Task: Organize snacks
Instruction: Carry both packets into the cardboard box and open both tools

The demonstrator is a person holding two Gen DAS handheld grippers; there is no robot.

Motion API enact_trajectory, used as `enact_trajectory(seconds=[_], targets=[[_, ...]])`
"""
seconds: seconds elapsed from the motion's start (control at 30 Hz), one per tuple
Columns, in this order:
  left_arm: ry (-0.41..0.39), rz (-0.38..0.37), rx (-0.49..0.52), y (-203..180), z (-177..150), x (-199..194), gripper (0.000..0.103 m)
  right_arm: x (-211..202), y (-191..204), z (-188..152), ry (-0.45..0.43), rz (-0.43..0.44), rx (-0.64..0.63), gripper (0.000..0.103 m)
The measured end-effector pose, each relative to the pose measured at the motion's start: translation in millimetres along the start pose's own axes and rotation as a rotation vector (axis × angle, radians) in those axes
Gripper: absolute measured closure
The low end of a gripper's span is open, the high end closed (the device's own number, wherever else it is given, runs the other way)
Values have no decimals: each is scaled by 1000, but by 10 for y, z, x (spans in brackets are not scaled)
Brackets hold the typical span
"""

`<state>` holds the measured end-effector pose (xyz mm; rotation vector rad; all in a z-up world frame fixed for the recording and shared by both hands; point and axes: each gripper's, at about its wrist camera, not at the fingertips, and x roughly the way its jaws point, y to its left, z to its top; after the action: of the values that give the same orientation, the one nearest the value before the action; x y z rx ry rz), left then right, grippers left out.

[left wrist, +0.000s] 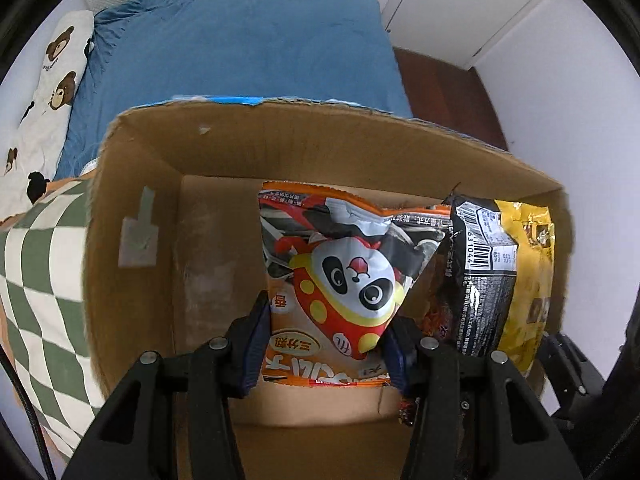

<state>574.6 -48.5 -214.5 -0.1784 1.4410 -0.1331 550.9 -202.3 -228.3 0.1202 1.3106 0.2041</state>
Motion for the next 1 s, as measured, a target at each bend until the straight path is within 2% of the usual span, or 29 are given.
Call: enact_trajectory(seconds=[0.17,0.27,0.3,0.33,0.37,0.6,0.73,1.0], targets=[[28,27,-4,-33,121,172,55,194,-110,107,33,-9,-23,21],[45,28,7,-73,164,233,52,388,-162,217,110,11,-20,20],[40,31,7,-73,169,241,36,455,-130,309,128,14,-17,17],[36,32,5,-69,161,241,15,484,-148,324,128,11,-21,13],[32,32,4,-58,162,243,10,494,-158,350,121,0,-26,5],[7,50,-10,13,91,169,9,381,-334,363,91,-34,-14,4],[-58,73,-10,2,-18,68,9,135,-341,195,59,-30,2,4],[-237,127,-1,19,-480,-415,9,-497,-170,-218,-83,-93,-2,4]])
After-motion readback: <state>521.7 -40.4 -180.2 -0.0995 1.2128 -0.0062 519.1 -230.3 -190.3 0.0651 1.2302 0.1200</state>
